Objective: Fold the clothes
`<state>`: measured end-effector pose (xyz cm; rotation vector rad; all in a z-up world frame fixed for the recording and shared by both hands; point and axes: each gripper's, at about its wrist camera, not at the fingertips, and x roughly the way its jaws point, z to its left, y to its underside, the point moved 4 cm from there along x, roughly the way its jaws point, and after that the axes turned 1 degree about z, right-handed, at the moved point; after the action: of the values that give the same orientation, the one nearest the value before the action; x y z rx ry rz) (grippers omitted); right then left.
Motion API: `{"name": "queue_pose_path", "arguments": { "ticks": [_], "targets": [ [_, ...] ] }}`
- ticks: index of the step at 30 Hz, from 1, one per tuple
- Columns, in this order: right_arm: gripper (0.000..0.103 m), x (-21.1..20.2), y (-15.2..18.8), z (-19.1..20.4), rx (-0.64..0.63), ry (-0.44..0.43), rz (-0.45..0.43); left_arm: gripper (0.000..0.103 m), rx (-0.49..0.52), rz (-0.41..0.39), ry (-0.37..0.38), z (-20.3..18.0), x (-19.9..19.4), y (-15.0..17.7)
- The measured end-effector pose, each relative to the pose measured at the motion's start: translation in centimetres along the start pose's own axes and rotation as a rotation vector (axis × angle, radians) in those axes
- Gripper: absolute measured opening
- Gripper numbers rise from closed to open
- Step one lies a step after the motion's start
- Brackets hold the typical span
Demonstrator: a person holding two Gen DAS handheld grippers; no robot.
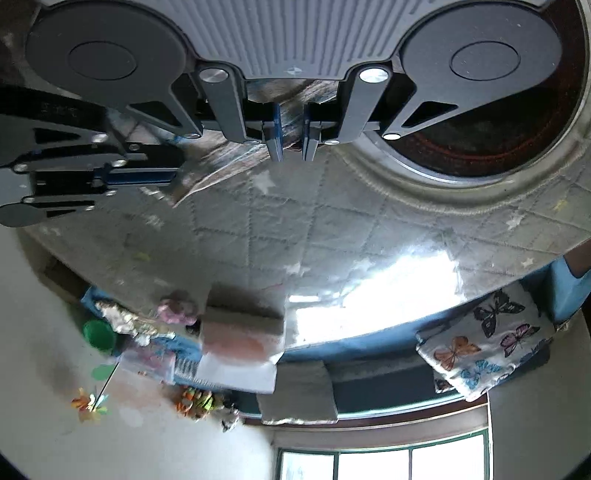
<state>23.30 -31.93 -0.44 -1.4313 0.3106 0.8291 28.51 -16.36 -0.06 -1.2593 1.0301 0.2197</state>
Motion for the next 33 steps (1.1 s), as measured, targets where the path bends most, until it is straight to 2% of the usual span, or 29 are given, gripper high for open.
{"name": "queue_pose_path", "arguments": {
  "ticks": [4, 9, 11, 13, 16, 22, 26, 30, 33],
  "targets": [
    [0.011, -0.2, 0.3, -0.4, 0.017, -0.01, 0.002, 0.014, -0.019, -0.013, 0.004, 0.1, -0.6, 0.0],
    [0.011, -2.3, 0.9, -0.1, 0.023, -0.023, -0.022, 0.016, -0.028, -0.029, 0.005, -0.2, -2.5, 0.8],
    [0.011, -3.2, 1.5, 0.3, 0.024, -0.031, -0.025, 0.023, -0.033, -0.028, 0.005, -0.4, -3.3, 1.4],
    [0.011, -4.2, 2.2, 0.7, 0.024, -0.047, -0.027, 0.03, -0.026, -0.026, 0.007, -1.0, -4.3, 2.6],
    [0.012, -5.5, 3.5, 1.5, 0.007, -0.062, -0.018, 0.03, -0.006, -0.026, 0.013, -2.1, -5.9, 4.4],
    [0.012, -6.5, 6.0, 1.5, -0.009, -0.034, 0.015, 0.03, 0.046, -0.041, 0.042, -4.3, -9.2, 8.1],
    [0.02, -8.5, 6.5, 2.5, -0.018, -0.063, -0.012, 0.03, 0.075, -0.049, 0.057, -5.3, -11.3, 10.5],
    [0.022, -9.1, 7.8, 4.1, -0.087, -0.077, -0.008, 0.03, 0.105, -0.037, 0.06, -6.1, -12.3, 13.0],
    [0.027, -9.3, 9.5, 4.8, -0.141, -0.064, -0.001, 0.03, 0.128, -0.022, 0.03, -6.3, -12.4, 14.5]
  ]
}}
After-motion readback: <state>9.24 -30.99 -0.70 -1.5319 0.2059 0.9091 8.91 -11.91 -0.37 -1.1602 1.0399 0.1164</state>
